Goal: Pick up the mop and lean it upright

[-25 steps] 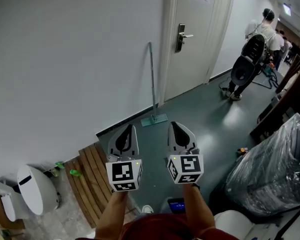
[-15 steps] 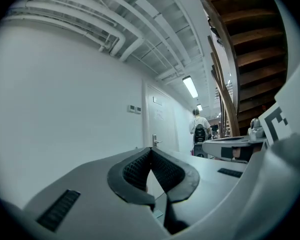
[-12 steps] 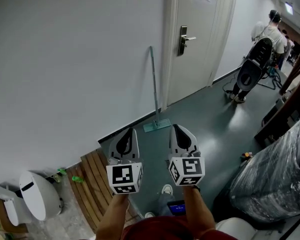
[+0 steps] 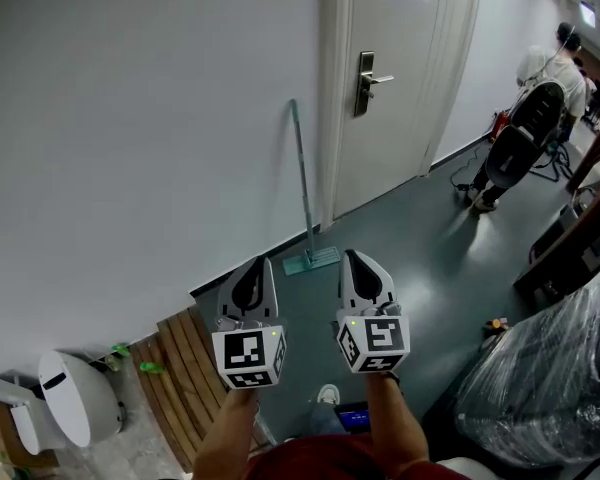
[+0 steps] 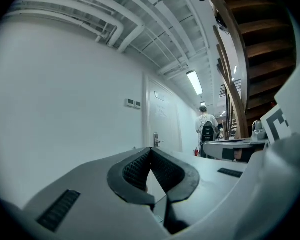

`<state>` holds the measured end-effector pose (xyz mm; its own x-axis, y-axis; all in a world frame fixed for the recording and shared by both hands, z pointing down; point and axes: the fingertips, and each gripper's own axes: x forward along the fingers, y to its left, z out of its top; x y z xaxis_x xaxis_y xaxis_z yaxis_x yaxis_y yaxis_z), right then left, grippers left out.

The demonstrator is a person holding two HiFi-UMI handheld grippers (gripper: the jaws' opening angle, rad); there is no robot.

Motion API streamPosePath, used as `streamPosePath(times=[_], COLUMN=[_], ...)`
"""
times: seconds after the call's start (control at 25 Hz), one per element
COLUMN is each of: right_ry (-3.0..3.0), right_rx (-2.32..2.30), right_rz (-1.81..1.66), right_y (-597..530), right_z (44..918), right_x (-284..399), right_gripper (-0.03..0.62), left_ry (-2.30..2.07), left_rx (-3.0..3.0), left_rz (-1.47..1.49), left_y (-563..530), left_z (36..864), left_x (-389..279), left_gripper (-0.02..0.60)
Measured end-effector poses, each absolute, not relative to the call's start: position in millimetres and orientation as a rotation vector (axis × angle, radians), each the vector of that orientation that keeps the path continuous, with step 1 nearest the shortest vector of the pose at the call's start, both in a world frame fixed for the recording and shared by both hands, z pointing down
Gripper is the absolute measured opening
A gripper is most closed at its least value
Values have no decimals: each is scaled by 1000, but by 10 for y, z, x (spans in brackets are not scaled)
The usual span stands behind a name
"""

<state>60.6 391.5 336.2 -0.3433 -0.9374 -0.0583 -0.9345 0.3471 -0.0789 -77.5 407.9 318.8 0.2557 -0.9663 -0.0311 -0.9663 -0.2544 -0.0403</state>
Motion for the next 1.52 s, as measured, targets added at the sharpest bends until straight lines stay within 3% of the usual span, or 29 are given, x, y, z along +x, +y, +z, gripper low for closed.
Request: streamPosePath(times=[0.76,1.52], right_ry=[2520,2554], right_rx=[-1670,-1701], right_rz=[-80,-69], right_y=[2524,1277], right_z=[3413,3521], right_x=[1256,807], right_gripper=[15,15], left_ry=[1961,1961], left_rx=[-2395,-2441], left_rz=[-14,1], left_y=[2756,1466], left_z=[3220,3352], left_x=[-161,-564], left_gripper=[14,14])
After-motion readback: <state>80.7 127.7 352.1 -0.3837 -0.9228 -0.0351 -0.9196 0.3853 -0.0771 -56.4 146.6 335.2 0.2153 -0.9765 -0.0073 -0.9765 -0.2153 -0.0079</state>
